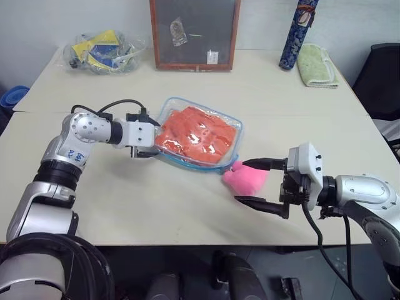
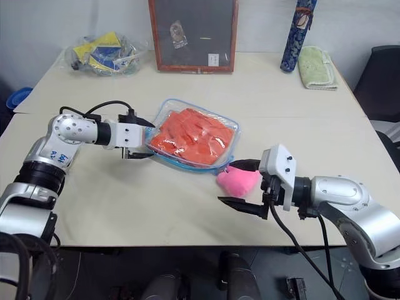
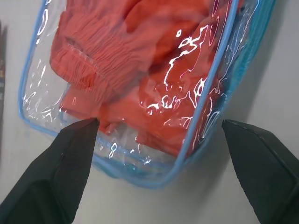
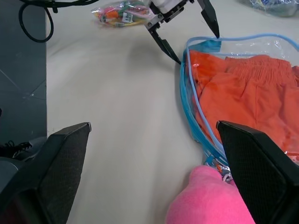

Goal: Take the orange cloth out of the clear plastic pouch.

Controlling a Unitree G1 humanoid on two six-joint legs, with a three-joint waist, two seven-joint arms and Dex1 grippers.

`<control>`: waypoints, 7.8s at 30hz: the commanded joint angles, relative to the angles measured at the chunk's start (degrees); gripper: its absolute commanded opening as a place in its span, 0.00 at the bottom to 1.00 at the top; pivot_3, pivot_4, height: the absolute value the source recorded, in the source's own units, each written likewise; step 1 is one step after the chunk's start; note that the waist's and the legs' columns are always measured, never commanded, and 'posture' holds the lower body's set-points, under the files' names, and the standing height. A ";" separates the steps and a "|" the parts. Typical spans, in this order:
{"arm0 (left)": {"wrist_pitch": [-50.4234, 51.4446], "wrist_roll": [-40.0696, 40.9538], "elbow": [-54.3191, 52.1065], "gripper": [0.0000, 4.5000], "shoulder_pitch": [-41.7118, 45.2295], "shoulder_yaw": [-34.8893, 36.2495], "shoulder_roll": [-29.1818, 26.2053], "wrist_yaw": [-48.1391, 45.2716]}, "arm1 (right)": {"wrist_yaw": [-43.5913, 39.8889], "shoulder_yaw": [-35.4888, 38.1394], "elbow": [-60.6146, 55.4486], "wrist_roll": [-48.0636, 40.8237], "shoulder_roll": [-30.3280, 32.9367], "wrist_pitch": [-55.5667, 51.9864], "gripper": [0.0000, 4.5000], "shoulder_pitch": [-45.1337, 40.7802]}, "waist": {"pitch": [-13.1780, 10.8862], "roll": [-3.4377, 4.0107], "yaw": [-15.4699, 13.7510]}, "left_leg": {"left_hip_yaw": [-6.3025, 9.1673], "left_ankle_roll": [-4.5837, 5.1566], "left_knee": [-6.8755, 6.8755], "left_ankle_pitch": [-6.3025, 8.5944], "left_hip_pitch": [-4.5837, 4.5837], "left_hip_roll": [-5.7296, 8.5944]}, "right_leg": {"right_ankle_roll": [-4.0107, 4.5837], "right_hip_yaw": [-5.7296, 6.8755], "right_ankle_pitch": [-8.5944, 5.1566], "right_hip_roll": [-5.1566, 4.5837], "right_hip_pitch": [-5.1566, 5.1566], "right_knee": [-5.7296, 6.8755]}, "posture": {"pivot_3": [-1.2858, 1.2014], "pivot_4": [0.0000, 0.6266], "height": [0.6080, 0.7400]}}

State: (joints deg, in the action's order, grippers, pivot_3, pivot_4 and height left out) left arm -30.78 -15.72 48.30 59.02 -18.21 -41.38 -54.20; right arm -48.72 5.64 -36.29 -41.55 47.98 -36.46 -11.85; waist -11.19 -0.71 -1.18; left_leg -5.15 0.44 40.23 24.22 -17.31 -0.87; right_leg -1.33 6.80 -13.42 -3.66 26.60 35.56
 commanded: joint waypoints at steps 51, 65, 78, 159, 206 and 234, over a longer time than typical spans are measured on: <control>77.28 40.32 -73.89 0.46 -32.80 28.32 -6.70 -16.04 | 39.45 18.68 -0.49 -14.98 -24.28 -14.28 1.00 17.35 | 0.06 0.04 0.00 | 0.33 -0.06 0.04 0.04 0.17 -0.13 | 0.07 -0.62 -0.04 0.02 -0.07 0.10 | 0.52 0.24 1.00; 67.02 41.79 -68.93 0.47 -27.39 20.30 -5.73 -13.89 | 37.04 12.60 -0.17 -13.76 -21.81 -12.70 0.55 16.42 | 0.07 0.05 0.22 | 0.14 -0.07 -0.08 0.04 0.16 -0.10 | 0.05 -0.80 -0.04 0.14 -0.10 0.07 | 0.52 0.24 1.00; 63.71 41.18 -66.60 0.47 -25.96 17.07 -5.65 -12.50 | 18.08 7.21 -10.36 2.85 -0.79 -0.32 0.00 14.43 | 0.06 0.03 -0.09 | 0.09 -0.07 -0.08 0.04 0.16 -0.07 | 0.03 -0.84 -0.04 0.14 -0.09 -0.02 | 0.52 0.24 1.00; 50.91 23.12 -55.55 0.00 -19.25 -6.41 13.26 -16.42 | -9.79 -23.00 37.85 45.52 -9.51 47.05 0.00 -18.73 | 0.07 -0.01 0.03 | 0.26 0.08 0.33 0.04 0.20 -0.12 | 0.01 -0.61 0.00 0.08 -0.10 0.22 | 0.52 0.24 1.00; 69.10 45.23 -53.91 0.54 -45.49 29.71 -13.66 -12.56 | -13.49 -8.47 34.43 33.19 11.30 64.50 0.54 -1.13 | -0.04 0.17 1.09 | 0.39 -0.11 0.40 0.19 0.17 -0.24 | 0.12 -0.47 -0.07 0.02 -0.03 0.06 | 0.52 0.24 1.00; 25.67 17.16 -49.03 0.96 -22.35 2.46 -9.50 -18.00 | 9.38 9.74 -13.07 -0.62 4.03 8.32 1.00 24.06 | -0.04 0.14 -0.20 | -0.05 -0.13 0.20 0.23 0.20 -0.20 | 0.08 -0.84 -0.05 0.25 -0.11 0.05 | 0.52 0.24 1.00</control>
State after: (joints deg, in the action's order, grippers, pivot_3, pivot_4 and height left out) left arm -1.21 3.58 -1.18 36.80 -16.11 -50.86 -73.39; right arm -40.12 14.90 -46.76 -42.50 52.85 -28.08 11.98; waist -11.22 -0.57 -1.39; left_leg -5.20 0.32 40.44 24.45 -17.10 -1.07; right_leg -1.24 5.95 -13.47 -3.42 26.48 35.62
